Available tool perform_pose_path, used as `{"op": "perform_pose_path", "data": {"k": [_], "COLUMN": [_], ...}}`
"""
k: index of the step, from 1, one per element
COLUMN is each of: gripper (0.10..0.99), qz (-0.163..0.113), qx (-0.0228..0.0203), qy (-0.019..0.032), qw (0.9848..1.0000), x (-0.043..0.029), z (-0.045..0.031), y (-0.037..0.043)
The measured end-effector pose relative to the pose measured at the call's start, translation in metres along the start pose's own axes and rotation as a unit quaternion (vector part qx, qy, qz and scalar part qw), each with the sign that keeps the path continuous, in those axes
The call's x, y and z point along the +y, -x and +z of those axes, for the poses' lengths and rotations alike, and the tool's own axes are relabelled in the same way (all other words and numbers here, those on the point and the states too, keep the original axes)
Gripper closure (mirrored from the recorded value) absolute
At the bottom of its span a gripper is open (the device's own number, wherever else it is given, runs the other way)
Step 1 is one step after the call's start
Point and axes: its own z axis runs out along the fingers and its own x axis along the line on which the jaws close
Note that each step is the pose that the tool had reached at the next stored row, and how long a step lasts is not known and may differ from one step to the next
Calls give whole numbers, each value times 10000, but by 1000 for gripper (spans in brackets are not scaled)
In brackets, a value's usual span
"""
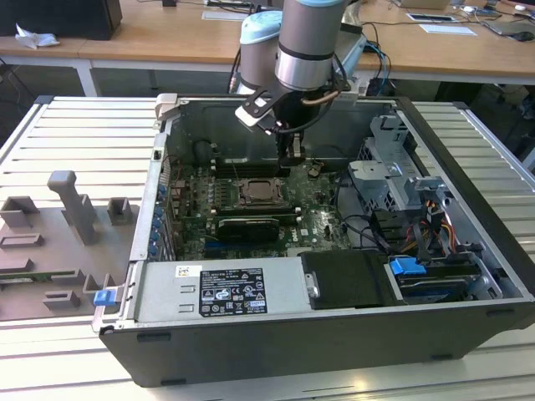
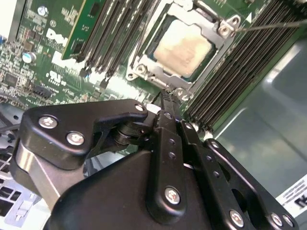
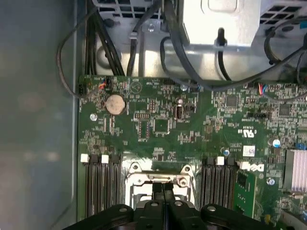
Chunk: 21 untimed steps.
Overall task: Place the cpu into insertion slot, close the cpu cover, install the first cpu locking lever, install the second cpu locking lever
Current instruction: 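Close the cpu cover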
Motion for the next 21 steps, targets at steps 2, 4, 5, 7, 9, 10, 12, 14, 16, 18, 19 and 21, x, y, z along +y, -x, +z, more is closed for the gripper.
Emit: {"op": "perform_pose_path", "data": {"k": [2, 4, 5, 7, 9, 10, 12, 14, 16, 18, 19, 21], "gripper": [980, 980, 980, 980, 980, 980, 980, 980, 980, 980, 980, 980], "qz": [-1, -1, -3, -7, -19, -30, -54, -74, -84, -88, -90, -93], "qx": [0, 0, 0, -1, -1, -2, -2, -4, -7, -9, -9, -11], "qy": [1, 4, 7, 11, 16, 18, 26, 49, 91, 127, 145, 184], "qw": [10000, 10000, 10000, 10000, 10000, 10000, 10000, 10000, 9999, 9999, 9999, 9998], "x": [-56, -93, -120, -152, -172, -183, -198, -217, -244, -278, -295, -333], "z": [16, 32, 48, 74, 107, 131, 172, 192, 204, 211, 214, 216], "y": [-2, -3, -4, -5, -6, -6, -7, -8, -8, -9, -10, -11]}}
